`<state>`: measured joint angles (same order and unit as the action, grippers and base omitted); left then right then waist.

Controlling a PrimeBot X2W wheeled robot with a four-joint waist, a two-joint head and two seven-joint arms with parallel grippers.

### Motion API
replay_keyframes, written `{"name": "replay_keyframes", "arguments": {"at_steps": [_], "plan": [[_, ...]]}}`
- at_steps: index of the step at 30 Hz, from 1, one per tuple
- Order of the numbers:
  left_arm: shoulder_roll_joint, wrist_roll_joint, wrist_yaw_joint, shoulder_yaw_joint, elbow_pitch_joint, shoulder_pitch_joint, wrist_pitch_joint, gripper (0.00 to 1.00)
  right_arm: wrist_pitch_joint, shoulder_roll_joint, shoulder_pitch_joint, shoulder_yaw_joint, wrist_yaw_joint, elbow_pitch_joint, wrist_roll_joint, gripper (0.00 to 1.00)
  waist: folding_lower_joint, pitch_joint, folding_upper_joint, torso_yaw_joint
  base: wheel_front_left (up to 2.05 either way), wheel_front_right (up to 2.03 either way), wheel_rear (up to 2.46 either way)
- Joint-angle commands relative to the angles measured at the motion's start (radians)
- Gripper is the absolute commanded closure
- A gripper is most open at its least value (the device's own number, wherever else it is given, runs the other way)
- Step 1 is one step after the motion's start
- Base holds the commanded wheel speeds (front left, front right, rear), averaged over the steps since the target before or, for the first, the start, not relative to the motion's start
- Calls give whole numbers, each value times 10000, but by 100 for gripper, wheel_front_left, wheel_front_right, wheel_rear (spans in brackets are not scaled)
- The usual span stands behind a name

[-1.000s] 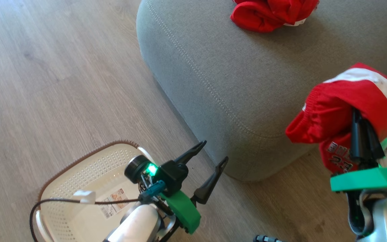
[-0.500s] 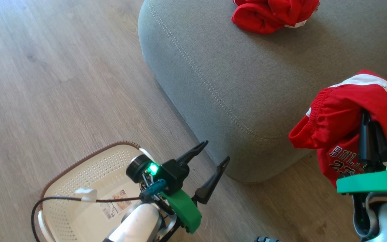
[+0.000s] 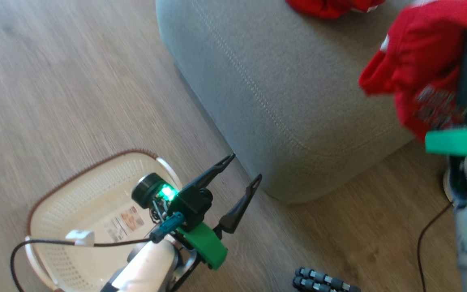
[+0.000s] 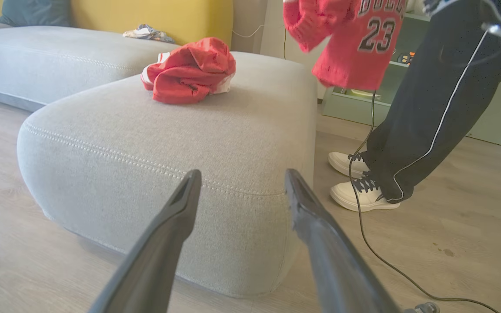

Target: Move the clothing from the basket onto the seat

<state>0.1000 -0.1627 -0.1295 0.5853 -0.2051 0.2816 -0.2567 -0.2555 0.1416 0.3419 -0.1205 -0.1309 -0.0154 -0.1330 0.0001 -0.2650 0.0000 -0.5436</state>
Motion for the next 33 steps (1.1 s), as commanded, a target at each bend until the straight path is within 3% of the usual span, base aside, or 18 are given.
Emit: {"name": "replay_keyframes", "arguments": {"at_steps": [1, 18, 24, 33], "plan": [[179, 98, -11, -241, 414, 132, -51, 0, -63, 428, 857, 323, 2, 148, -51, 100, -1, -646, 0, -48, 0, 0, 0], [1234, 42, -11, 646, 1025, 1374, -51, 0, -63, 3206, 6523, 20, 2, -3611, -501, 100, -1, -3313, 0, 1406, 0, 0, 0], [1474, 214, -11, 789, 1062, 1637, -51, 0, -63, 3582, 7807, 120, 2, -5355, -600, 100, -1, -3819, 0, 1847, 0, 0, 0], [1376, 322, -12, 712, 1167, 1764, -51, 0, -28, 3988, 9318, 353, 2, -8561, -586, 100, -1, -4404, 0, 2515, 0, 0, 0]]}}
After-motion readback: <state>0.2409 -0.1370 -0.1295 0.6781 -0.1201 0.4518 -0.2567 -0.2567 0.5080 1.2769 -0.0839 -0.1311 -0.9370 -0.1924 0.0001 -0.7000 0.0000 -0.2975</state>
